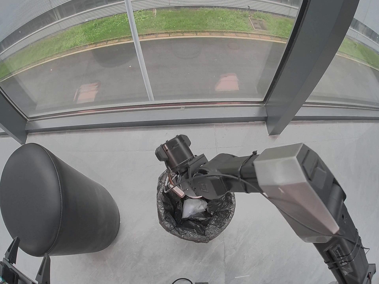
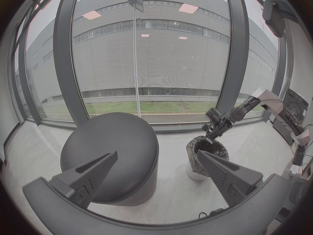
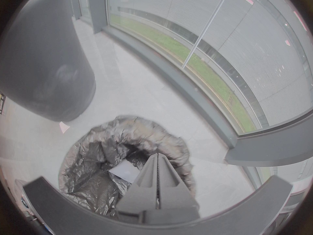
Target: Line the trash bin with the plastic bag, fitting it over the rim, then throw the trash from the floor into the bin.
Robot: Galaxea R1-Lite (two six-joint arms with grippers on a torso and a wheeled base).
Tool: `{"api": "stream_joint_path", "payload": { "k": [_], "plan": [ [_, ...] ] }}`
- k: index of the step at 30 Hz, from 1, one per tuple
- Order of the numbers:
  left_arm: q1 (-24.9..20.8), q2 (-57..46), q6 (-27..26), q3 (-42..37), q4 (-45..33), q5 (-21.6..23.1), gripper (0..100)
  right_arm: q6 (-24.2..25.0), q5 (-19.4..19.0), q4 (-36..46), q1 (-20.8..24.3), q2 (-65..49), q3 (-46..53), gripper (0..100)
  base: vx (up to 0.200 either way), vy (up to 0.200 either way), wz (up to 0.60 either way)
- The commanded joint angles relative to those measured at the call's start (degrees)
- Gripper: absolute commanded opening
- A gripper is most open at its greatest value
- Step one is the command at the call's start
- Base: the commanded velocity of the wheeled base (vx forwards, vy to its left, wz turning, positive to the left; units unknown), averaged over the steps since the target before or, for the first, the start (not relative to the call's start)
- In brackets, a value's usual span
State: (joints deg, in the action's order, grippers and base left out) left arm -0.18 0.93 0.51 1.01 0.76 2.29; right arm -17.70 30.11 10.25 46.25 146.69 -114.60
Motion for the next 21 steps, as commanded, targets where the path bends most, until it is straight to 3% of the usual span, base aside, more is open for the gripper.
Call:
{"api": "stream_joint_path", "payload": {
  "k": [1, 12, 17, 21],
  "plan": [
    [0.0, -0.8, 0.1, -1.0, 0.0, 0.0, 100, -0.2, 1.5, 1.3, 1.0, -9.2, 0.0, 0, 0.0, 0.0, 0.0],
    [0.0, -0.8, 0.0, -1.0, 0.0, 0.0, 100, -0.7, 6.7, 8.6, 5.8, -25.6, 0.0, 0, 0.0, 0.0, 0.0],
    [0.0, -0.8, 0.0, -1.0, 0.0, 0.0, 100, -0.4, 15.6, 10.6, 6.2, -34.6, 0.0, 0, 0.0, 0.0, 0.0],
    [0.0, -0.8, 0.1, -1.0, 0.0, 0.0, 100, -0.3, 17.9, 13.8, 4.2, -42.5, 0.0, 0, 0.0, 0.0, 0.0]
  ]
}}
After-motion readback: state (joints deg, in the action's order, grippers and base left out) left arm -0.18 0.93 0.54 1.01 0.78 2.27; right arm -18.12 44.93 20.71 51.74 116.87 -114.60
